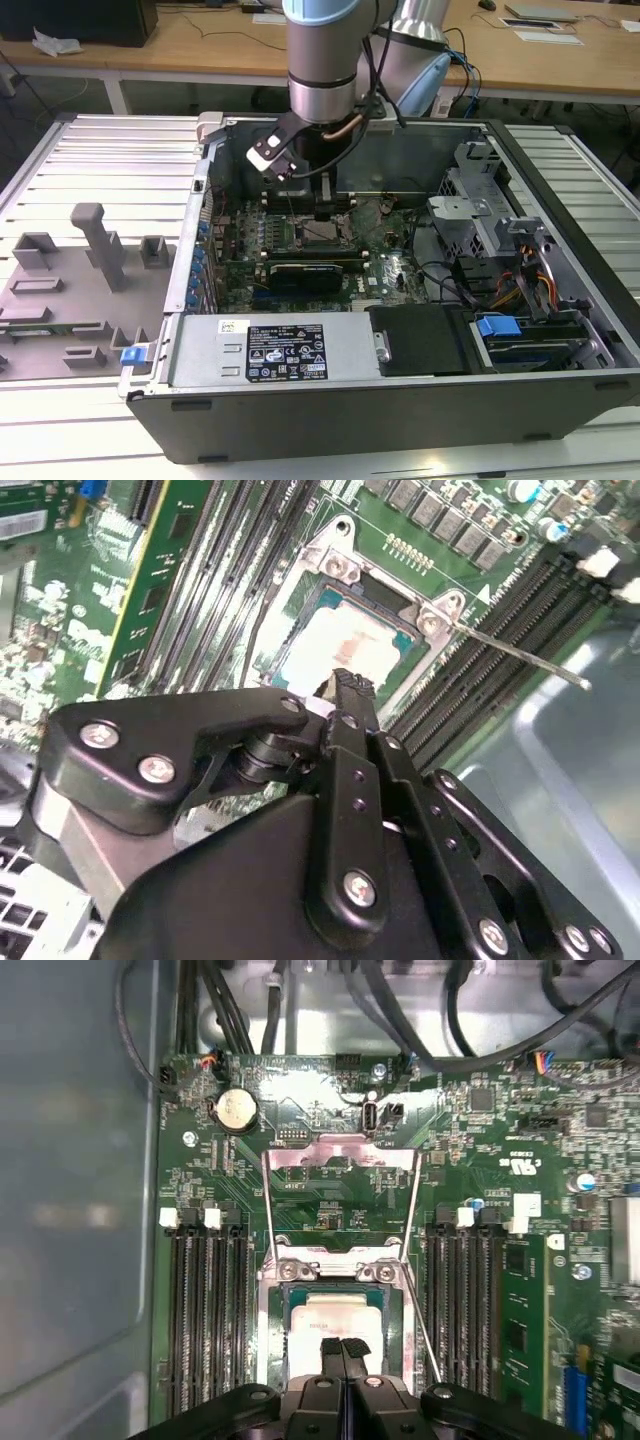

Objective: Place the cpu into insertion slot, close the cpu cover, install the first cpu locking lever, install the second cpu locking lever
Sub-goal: 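Place the cpu into insertion slot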

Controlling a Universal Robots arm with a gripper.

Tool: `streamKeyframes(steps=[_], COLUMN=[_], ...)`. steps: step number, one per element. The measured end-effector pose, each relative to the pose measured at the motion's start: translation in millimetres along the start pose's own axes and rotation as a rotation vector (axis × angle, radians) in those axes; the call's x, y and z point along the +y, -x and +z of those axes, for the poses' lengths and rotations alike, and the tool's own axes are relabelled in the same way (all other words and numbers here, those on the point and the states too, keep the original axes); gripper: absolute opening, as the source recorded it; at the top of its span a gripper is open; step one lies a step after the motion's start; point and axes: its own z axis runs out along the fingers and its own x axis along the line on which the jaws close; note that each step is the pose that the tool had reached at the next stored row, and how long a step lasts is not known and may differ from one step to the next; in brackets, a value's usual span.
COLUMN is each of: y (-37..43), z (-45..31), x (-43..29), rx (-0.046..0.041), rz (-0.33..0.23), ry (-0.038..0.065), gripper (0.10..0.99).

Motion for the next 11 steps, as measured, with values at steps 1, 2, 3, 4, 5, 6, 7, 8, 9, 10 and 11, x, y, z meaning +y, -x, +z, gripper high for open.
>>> streamKeyframes(steps=[1,2,3,4,5,6,7,8,9,10,11], y=[-0.1,-0.1,-0.2,-0.3,-0.3,-0.3,-0.3,-0.3,-0.3,-0.4,-0.3], z=[-6.3,-11.8,-19.1,-26.5,-30.2,-31.7,-32.3,-32.3,-32.3,-32.3,-32.3], x=[0.5,1.0,1.5,2.1,2.3,2.5,2.5,2.5,2.5,2.5,2.5], rx=[-0.0001,-0.0001,-0.0002,-0.0002,-0.0002,-0.0003,-0.0003,-0.0003,-0.0003,-0.0003,-0.0003], rz=[0.001,0.001,0.002,0.002,0.003,0.003,0.003,0.004,0.004,0.004,0.004], ry=[0.000,0.001,0.001,0.002,0.003,0.003,0.004,0.004,0.004,0.004,0.004], gripper=[0.106,0.106,0.106,0.106,0.106,0.106,0.106,0.106,0.106,0.106,0.106])
